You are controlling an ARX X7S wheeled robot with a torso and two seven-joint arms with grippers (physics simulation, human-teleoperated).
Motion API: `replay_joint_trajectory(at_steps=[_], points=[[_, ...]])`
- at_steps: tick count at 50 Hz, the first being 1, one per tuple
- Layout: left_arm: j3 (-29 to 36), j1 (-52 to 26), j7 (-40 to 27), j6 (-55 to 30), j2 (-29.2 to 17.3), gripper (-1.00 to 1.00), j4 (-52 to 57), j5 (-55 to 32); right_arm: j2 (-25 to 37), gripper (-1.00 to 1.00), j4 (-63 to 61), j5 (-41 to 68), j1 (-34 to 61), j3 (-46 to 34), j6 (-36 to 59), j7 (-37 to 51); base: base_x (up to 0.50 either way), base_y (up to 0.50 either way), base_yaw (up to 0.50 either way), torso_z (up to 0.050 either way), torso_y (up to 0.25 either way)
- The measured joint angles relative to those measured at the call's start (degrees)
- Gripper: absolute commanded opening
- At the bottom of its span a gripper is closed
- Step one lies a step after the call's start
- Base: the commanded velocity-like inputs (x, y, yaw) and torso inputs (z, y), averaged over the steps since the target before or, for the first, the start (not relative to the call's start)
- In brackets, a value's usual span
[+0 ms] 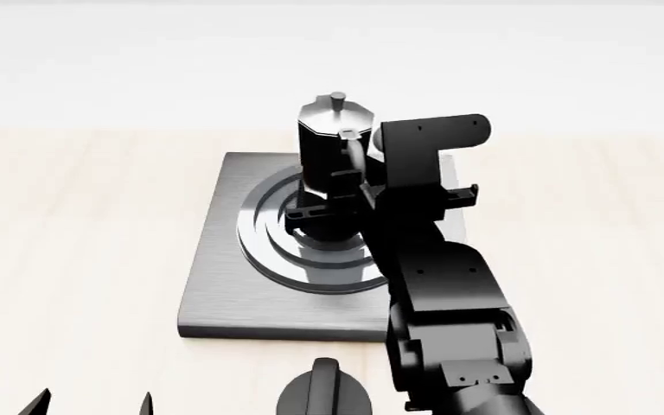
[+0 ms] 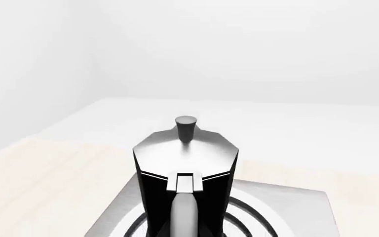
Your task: Put the moka pot on the stove.
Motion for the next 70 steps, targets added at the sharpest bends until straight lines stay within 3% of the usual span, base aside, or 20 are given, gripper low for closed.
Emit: replay_joint_trajectory(at_steps=[56,57,70], points=[[0.64,-0.2,-0.5,0.27,-0.42,1.0,-0.09,-0.43,0.24,-1.0,-0.5,4.27,-0.82,-3.52,0.83,-0.09,0.0,0.0,0.0,0.0,0.0],[0.65,-0.2,-0.51,0.28,-0.43,1.0,-0.09,-0.44,0.26,1.0,-0.54,4.5,-0.79,-3.82,0.88,-0.08,0.0,0.0,0.0,0.0,0.0],[0.8,-0.25,-0.62,0.34,-0.52,1.0,-0.11,-0.53,-0.02,1.0,-0.15,8.22,-0.89,-6.93,1.66,-1.47,0.0,0.0,0.0,0.0,0.0]])
